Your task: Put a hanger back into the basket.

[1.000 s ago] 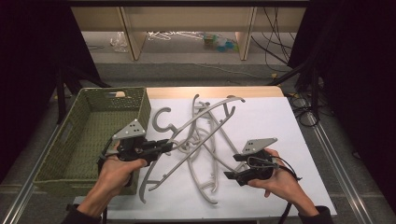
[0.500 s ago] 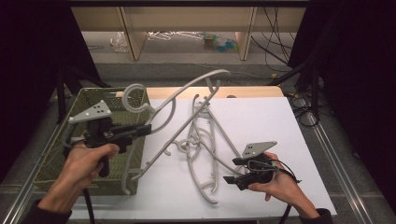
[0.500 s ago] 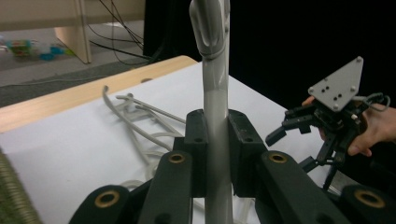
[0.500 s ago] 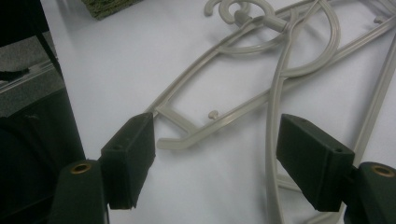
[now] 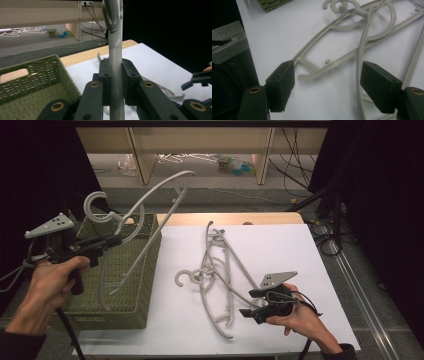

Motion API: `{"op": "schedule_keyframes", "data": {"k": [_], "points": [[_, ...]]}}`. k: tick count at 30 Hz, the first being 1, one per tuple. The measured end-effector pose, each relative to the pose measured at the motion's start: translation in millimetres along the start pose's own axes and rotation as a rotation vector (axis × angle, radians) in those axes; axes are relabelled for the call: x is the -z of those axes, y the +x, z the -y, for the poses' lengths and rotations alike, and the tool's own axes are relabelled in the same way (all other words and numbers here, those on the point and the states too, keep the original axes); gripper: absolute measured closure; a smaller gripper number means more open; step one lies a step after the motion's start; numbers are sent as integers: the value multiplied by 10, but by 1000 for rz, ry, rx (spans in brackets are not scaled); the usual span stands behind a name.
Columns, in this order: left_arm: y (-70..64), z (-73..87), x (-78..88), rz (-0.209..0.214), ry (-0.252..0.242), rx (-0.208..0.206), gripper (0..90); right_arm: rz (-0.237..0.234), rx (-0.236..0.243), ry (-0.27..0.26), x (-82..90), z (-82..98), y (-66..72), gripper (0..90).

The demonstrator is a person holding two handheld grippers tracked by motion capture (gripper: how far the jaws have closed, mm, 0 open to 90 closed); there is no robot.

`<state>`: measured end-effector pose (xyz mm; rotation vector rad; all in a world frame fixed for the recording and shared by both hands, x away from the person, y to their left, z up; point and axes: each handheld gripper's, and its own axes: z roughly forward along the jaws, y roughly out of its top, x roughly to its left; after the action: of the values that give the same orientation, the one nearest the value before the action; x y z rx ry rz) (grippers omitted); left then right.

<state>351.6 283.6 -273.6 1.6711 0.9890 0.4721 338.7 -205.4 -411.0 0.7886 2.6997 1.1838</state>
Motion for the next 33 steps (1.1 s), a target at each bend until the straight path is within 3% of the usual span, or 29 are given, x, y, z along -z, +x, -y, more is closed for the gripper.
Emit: {"op": "schedule_keyframes", "data": {"k": [3, 11, 14, 16, 21, 23, 25, 33], "points": [[99, -3, 23, -34, -2, -26, 792, 0, -4, 5, -2, 6, -1, 286], [422, 32, 20, -48, 42, -3, 793, -2, -2, 6, -9, 12, -7, 286], [524, 67, -13, -75, 70, -24, 793, -1, -1, 6, -15, 16, -14, 286], [600, 99, -28, -91, 75, -11, 793, 0, -2, 6, -12, 15, -15, 286], [731, 155, -26, -101, 88, -23, 793, 0, -8, 6, -6, 20, -17, 286], [785, 184, -6, -107, 91, -37, 793, 0, -8, 5, -6, 24, -18, 287], [881, 264, 38, -133, 99, -21, 793, 0, -6, 4, 4, 31, -18, 287], [1049, 435, 101, -165, 127, -11, 792, -3, -6, 8, -10, 33, -22, 287]]}}
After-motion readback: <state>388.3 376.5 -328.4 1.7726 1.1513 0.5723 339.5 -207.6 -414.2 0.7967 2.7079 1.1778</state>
